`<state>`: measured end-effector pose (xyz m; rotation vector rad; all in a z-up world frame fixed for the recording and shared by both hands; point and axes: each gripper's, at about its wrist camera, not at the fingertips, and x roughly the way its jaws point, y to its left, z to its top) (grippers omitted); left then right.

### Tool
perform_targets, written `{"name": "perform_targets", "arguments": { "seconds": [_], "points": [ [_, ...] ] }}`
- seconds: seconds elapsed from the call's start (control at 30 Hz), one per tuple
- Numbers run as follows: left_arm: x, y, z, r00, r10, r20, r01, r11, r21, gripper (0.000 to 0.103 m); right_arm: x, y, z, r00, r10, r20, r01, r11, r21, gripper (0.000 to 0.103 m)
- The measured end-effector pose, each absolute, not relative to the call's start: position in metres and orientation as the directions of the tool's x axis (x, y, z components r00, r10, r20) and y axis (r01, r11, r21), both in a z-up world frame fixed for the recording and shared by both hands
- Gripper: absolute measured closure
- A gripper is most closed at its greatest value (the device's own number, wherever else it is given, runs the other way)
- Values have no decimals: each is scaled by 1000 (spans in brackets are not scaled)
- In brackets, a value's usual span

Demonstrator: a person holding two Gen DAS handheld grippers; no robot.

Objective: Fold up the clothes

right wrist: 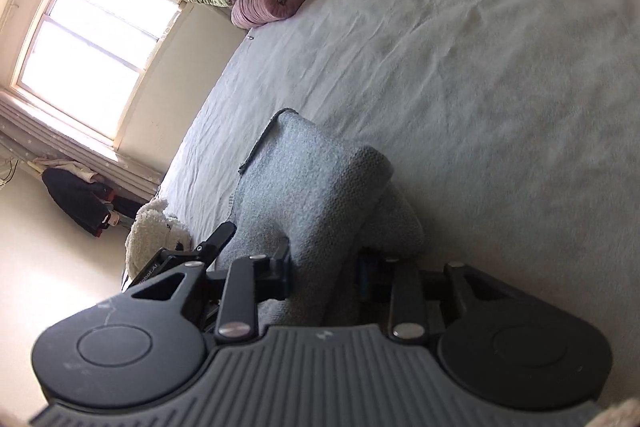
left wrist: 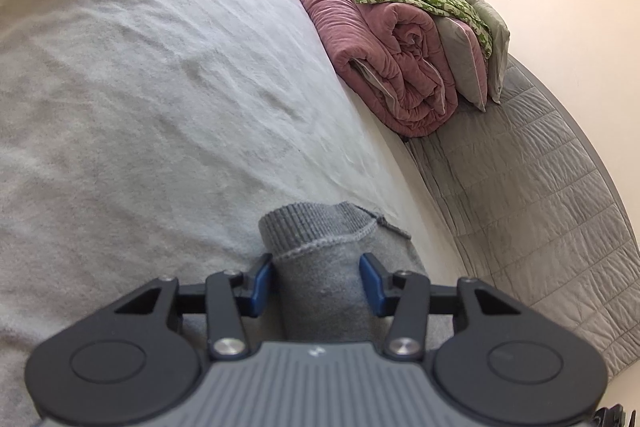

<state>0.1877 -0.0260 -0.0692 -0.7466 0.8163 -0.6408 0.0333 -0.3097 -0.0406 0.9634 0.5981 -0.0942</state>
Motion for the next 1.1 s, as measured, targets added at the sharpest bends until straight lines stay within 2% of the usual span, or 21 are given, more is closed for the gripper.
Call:
{"name": "perform_targets", "arguments": {
  "seconds": [0.2,0.3,0.37,0.53,0.9,1.1],
  "points": [
    [188,-28,-68,516,-759,-397,224,567,-793,51,40,-385,-38,789,300,-536,305,566,766,71],
    [188,-30,-68,507,-766,-396,230,563,-794,50,38,-395,-50,770,357,-529,302,525,795,63],
    [187,-31,-67,504,-766,-399,234,566,-791,50,36,-394,-56,757,382,-530,300,518,801,52],
    [187,-32,-66,493,-772,-402,238,564,-791,46,22,-392,-61,759,394,-517,317,471,824,46],
    [201,-44,-59,387,-799,-459,237,568,-788,37,-2,-401,-66,776,401,-487,411,264,872,46],
    [225,-81,-58,286,-816,-503,228,568,-791,38,-15,-409,-70,778,414,-473,451,157,879,46]
  ]
}}
